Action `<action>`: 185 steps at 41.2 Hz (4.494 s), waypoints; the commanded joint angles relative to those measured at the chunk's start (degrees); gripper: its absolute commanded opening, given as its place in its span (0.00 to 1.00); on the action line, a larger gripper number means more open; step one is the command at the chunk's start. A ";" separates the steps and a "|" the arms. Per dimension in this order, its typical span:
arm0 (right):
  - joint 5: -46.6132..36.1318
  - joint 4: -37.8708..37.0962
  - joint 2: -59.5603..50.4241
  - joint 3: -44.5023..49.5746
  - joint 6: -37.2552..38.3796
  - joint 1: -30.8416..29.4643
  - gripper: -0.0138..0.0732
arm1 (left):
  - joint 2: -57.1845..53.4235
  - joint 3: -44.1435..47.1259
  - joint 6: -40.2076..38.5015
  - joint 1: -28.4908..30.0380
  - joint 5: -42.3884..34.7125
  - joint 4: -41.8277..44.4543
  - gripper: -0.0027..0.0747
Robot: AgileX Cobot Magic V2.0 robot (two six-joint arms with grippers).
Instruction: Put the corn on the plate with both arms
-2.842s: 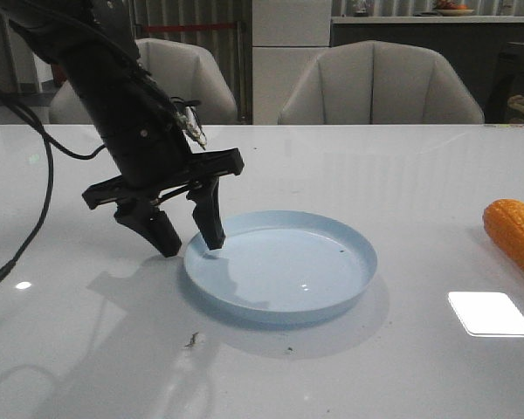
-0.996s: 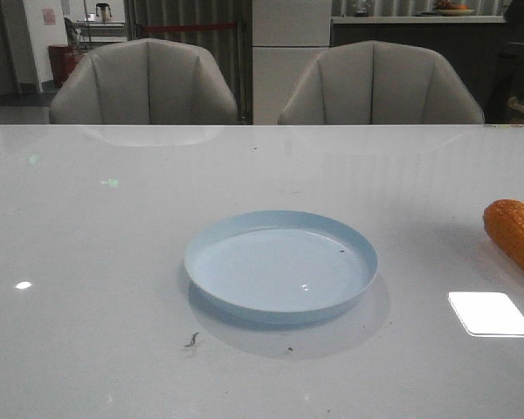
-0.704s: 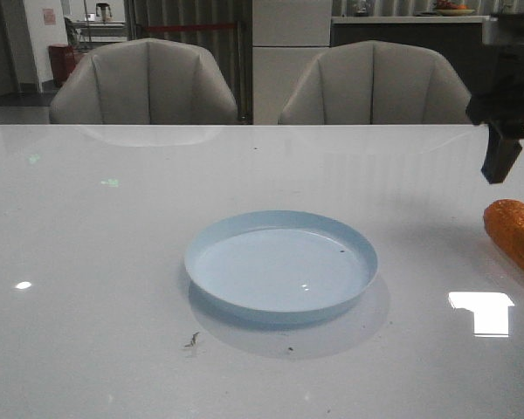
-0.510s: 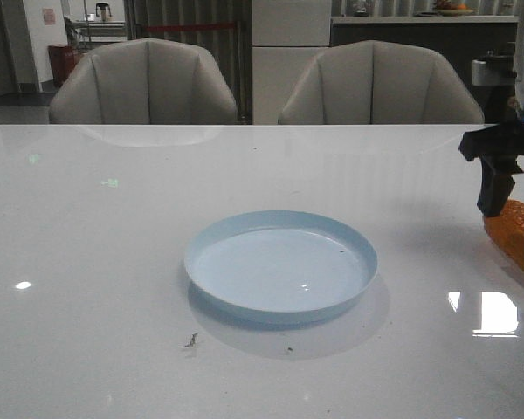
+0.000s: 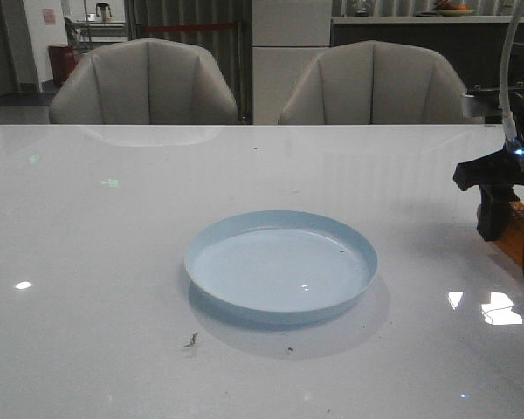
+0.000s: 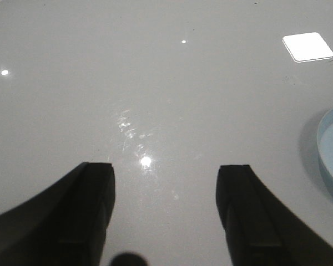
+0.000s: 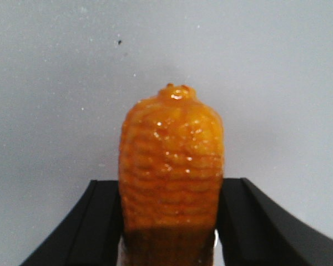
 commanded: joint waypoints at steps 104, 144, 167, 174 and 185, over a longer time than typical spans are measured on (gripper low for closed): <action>10.92 7.00 -55.07 13.21 -0.82 0.06 0.83 | -0.70 -1.54 0.12 -0.04 -4.55 -1.91 0.63; 11.11 8.06 -79.82 32.94 -0.82 -1.37 0.83 | -0.70 -1.54 0.12 -0.04 -4.13 -1.91 0.15; 11.11 8.06 -79.82 32.94 -0.82 -1.37 0.83 | -5.69 0.91 0.12 -0.04 -7.30 -1.68 0.15; 11.06 8.06 -79.82 32.94 -0.82 -1.37 0.83 | -18.31 11.08 0.12 -0.04 -18.36 -1.68 0.16; 11.06 8.06 -79.82 32.94 -0.82 -1.37 0.83 | -41.47 28.37 0.12 1.70 -22.39 -1.68 0.15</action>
